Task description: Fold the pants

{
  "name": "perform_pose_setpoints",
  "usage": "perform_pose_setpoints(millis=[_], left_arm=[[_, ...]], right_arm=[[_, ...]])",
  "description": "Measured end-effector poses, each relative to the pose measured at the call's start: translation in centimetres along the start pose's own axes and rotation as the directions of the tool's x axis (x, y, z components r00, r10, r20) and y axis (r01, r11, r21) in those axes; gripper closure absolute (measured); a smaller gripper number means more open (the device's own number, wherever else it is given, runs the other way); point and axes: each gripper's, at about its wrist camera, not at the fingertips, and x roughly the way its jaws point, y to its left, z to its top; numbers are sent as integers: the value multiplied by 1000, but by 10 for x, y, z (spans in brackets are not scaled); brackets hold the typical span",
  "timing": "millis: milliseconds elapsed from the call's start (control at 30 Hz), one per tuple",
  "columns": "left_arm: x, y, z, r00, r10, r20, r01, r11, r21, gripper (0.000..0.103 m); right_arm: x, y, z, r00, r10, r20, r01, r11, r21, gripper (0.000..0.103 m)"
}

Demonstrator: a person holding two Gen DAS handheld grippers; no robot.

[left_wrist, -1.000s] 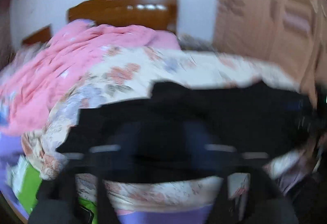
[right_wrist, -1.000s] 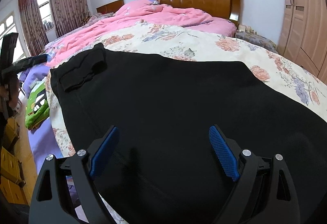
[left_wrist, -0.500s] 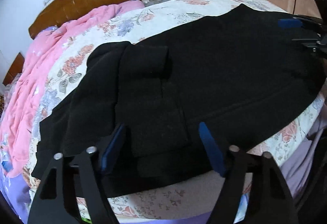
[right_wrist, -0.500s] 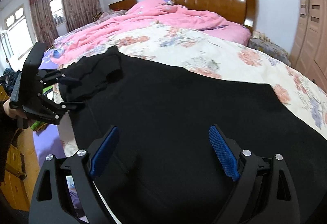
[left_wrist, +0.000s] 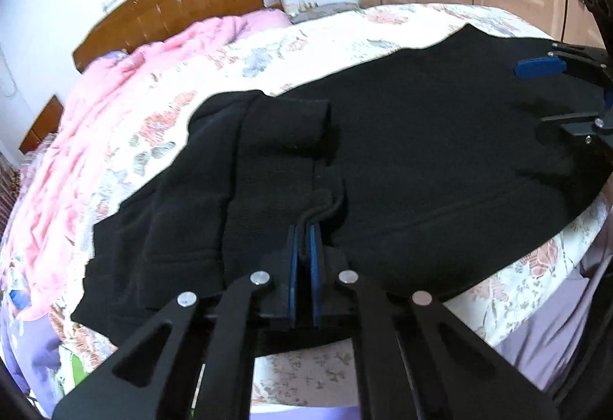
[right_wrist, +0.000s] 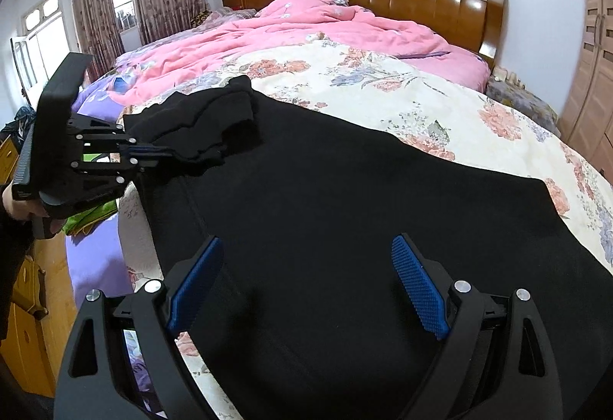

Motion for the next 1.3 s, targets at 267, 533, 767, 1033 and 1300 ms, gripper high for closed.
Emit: perform_pose_setpoints(millis=[267, 533, 767, 1033, 1300], left_arm=[[-70, 84, 0, 977, 57, 206, 19, 936, -352, 98], [-31, 248, -72, 993, 60, 97, 41, 604, -796, 89], [-28, 226, -103, 984, 34, 174, 128, 546, -828, 38], [-2, 200, -83, 989, -73, 129, 147, 605, -783, 52], [11, 211, -89, 987, -79, 141, 162, 536, -829, 80]], right_arm=[[7, 13, 7, 1000, 16, -1, -16, 999, -35, 16], [14, 21, 3, 999, 30, -20, -31, 998, -53, 16], [26, 32, 7, 997, 52, -53, -57, 994, -97, 16], [56, 101, 33, 983, 152, -99, -175, 935, -307, 31], [91, 130, 40, 965, 181, -188, -239, 902, -360, 50]])
